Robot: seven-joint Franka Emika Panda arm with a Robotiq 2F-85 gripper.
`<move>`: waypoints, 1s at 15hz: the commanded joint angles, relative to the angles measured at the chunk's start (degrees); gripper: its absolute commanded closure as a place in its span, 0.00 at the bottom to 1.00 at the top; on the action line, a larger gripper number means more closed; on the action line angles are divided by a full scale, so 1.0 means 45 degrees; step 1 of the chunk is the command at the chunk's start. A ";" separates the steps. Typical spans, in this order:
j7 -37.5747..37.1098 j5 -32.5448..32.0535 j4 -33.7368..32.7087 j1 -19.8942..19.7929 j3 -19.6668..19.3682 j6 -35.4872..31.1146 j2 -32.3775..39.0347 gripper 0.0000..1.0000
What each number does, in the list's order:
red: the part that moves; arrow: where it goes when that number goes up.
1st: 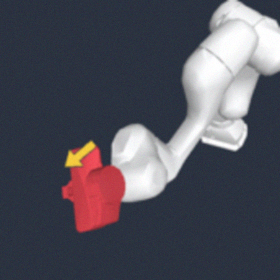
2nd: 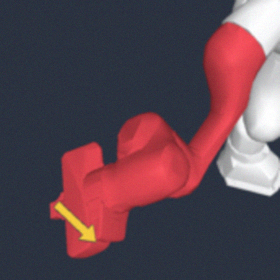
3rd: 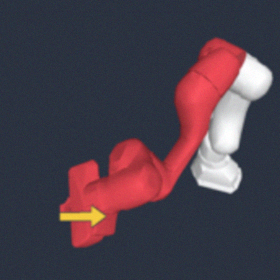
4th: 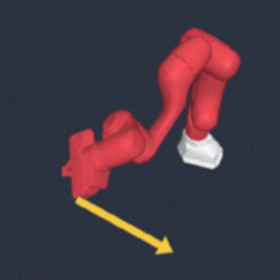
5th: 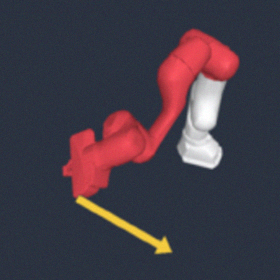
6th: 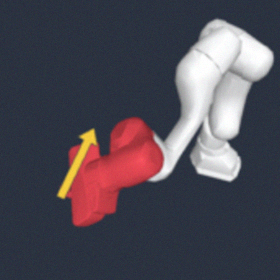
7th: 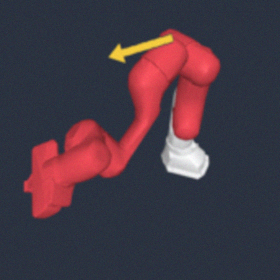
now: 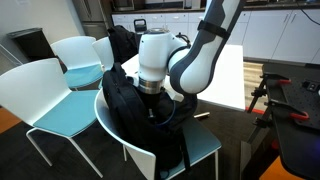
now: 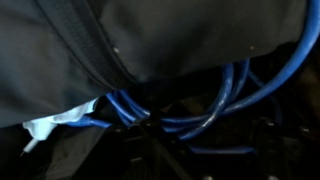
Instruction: Remove the cable from the bag and put it on the table
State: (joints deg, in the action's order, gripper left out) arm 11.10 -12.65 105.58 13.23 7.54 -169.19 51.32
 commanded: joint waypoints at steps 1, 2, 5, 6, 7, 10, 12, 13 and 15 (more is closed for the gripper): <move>-0.0760 0.0080 -0.0190 0.0597 -0.0560 -0.0312 0.0092 0.58; -0.0925 0.0083 -0.0102 0.0690 -0.0642 -0.0350 0.0006 0.65; -0.1237 0.0095 0.0171 0.0816 -0.0734 -0.0540 -0.0228 0.86; -0.1334 0.0088 0.0335 0.0857 -0.0781 -0.0667 -0.0373 0.94; -0.1479 0.0105 0.0453 0.0912 -0.0851 -0.0808 -0.0472 0.98; -0.2111 0.0200 0.1241 0.1146 -0.1139 -0.1257 -0.1161 0.97; -0.2758 0.0312 0.2022 0.1528 -0.1601 -0.1784 -0.1880 1.00; -0.2923 0.0368 0.2437 0.1600 -0.1712 -0.2190 -0.2223 0.98; -0.3381 0.0617 0.3409 0.2047 -0.2247 -0.2983 -0.3156 0.99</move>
State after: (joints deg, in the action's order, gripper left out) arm -1.51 -11.82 112.68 19.12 1.08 -177.96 45.38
